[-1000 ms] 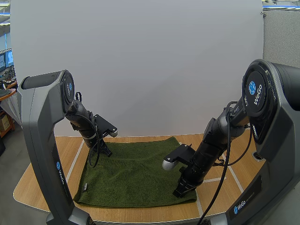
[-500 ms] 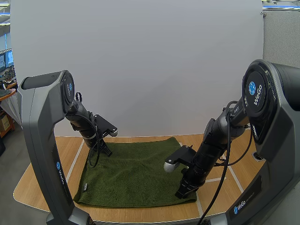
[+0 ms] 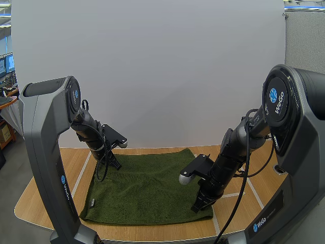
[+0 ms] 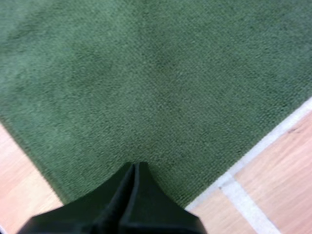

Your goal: Fold the towel

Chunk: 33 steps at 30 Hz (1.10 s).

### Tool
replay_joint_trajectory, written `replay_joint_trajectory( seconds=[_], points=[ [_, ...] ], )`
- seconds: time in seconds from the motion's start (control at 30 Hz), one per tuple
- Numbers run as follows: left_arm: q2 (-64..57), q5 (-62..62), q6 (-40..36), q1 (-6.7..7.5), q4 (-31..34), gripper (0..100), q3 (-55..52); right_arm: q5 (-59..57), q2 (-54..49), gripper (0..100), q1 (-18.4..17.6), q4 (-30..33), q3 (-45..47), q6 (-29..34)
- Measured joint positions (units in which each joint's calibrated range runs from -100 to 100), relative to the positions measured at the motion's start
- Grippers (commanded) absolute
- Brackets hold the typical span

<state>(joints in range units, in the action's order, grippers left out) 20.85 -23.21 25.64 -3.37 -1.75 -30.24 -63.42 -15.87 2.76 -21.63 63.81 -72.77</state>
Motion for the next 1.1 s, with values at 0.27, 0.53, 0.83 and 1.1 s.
replay_joint_trajectory(
  seconds=[0.27,0.53,0.83,1.1],
  points=[
    [0.0,-0.5,0.0,0.00,-0.1,0,0.0,7.3,-0.4,0,0.0,0.0,3.3,0.0],
    [0.0,-0.7,0.0,0.00,-0.1,0,0.0,7.1,-0.5,0,0.0,1.6,3.2,0.4],
    [0.0,-0.6,0.0,-0.23,-0.3,0,0.0,6.4,-0.6,0,0.0,3.9,3.2,2.5],
    [0.0,-0.5,0.0,-0.31,-0.4,0,0.0,6.4,-0.6,0,0.0,4.0,3.2,2.5]
  ],
)
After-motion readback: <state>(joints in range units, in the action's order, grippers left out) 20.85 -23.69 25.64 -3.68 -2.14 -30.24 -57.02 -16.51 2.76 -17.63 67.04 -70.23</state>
